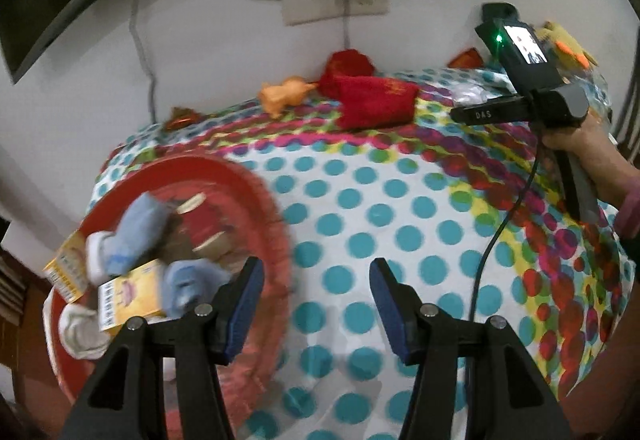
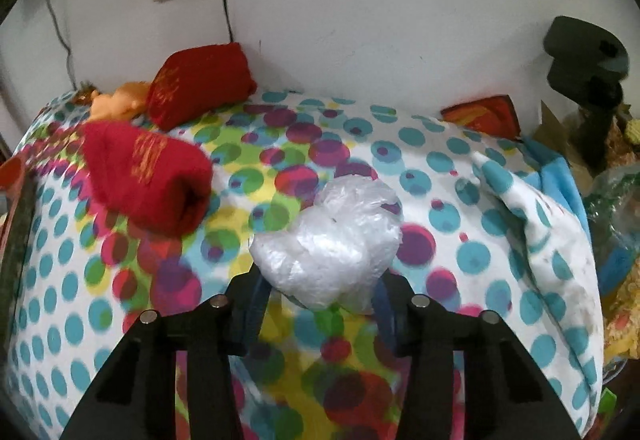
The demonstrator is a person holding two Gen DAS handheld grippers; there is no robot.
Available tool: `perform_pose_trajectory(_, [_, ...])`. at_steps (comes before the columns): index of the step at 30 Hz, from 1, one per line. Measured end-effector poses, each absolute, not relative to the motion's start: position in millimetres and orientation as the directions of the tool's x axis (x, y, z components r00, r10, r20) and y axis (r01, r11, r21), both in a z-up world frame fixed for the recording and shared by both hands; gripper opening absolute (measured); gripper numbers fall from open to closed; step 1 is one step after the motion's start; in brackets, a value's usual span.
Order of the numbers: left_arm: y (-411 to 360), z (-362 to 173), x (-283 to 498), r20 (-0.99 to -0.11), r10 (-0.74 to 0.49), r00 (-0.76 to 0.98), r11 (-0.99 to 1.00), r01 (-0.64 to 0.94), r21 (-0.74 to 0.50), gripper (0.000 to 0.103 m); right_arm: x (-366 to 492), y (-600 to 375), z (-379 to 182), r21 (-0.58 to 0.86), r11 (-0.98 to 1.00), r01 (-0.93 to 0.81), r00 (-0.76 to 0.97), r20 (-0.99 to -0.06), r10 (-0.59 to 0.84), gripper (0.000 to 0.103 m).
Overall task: Organize objects
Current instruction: 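Move the left gripper to the red fabric pouch and grasp it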
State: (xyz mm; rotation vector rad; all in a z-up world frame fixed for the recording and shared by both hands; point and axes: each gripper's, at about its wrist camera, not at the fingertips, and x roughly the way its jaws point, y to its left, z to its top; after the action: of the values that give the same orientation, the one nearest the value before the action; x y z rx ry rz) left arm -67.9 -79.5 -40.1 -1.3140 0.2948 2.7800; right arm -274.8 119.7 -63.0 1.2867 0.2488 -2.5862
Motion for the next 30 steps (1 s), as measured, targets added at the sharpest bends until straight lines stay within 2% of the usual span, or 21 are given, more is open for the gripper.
perform_pose_trajectory(16, [-28, -74, -103, -0.807, 0.016, -0.591, -0.98, -0.171, 0.106, 0.056, -228, 171, -59, -0.012, -0.958, 0.285, -0.593, -0.788, -0.167, 0.045])
perform_pose_trajectory(27, [-17, -68, -170, -0.825, 0.011, -0.565, -0.998, -0.059, 0.027, 0.056, -227, 169, -59, -0.019, -0.958, 0.287, -0.594, -0.788, -0.162, 0.046])
perform_pose_trajectory(30, [-15, -64, -195, -0.837, 0.024, -0.546, -0.999, 0.011, -0.036, 0.056, -227, 169, -59, -0.02, -0.958, 0.287, -0.594, -0.788, -0.161, 0.046])
